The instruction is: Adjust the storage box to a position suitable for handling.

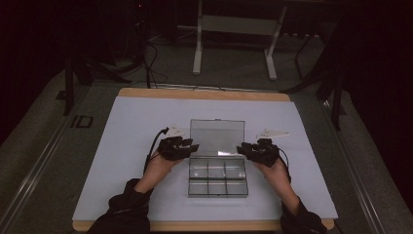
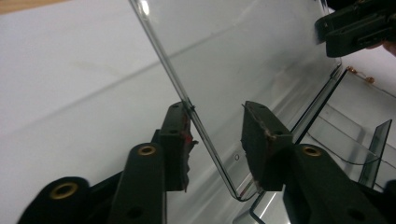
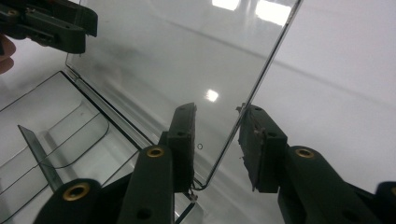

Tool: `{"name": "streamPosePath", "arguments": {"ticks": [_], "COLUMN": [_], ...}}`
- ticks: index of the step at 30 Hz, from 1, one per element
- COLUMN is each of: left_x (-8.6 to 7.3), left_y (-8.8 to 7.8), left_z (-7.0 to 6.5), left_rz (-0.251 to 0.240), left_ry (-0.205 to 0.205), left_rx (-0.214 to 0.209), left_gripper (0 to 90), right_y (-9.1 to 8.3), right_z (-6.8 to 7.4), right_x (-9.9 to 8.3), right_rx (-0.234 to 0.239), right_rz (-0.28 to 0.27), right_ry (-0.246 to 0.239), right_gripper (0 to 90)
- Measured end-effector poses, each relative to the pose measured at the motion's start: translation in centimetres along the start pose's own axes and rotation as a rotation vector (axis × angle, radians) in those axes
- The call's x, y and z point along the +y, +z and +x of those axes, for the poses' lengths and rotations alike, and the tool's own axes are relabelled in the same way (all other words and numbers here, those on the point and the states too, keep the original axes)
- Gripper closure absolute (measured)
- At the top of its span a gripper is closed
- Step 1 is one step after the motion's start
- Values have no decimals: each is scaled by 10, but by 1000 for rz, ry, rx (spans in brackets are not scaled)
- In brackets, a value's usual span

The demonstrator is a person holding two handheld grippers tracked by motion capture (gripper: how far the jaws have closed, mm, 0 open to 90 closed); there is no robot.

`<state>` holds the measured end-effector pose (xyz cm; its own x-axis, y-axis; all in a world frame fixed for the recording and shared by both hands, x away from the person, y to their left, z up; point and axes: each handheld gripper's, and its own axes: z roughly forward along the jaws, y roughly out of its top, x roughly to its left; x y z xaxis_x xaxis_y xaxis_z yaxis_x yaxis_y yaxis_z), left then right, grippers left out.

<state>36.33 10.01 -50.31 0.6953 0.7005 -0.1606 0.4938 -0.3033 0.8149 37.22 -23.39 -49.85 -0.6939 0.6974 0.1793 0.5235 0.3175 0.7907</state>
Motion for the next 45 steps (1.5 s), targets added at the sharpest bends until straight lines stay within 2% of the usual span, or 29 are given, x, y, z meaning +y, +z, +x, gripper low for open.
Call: {"name": "streamPosePath", "arguments": {"ticks": [5,8,9,13,22,31,37,40,41,42,45], "left_x": [0,0,0,-2,0,1,1,0,-1,-2,-2], "left_y": [2,5,5,6,11,13,17,19,21,22,22], "left_z": [3,3,4,7,11,14,19,21,21,20,19], "left_rz": [9,30,29,31,77,92,122,142,151,146,149], "left_ry": [-27,-37,-51,-72,-109,-139,-206,-216,-208,-200,-197], "left_rx": [-16,-14,-21,-39,-36,-44,-77,-72,-68,-63,-59], "left_gripper": [602,566,563,562,510,491,470,432,422,458,444], "right_y": [2,4,5,6,9,11,12,12,13,13,15], "right_z": [-1,-1,-1,-4,-8,-12,-15,-16,-16,-17,-17], "right_x": [2,3,3,3,2,2,2,2,1,1,0], "right_rx": [5,3,2,18,31,51,58,58,55,53,60], "right_rz": [29,50,56,65,90,108,123,130,135,144,142], "right_ry": [22,31,35,71,128,183,209,215,216,210,221], "right_gripper": [638,611,609,609,587,582,563,568,595,600,590]}}
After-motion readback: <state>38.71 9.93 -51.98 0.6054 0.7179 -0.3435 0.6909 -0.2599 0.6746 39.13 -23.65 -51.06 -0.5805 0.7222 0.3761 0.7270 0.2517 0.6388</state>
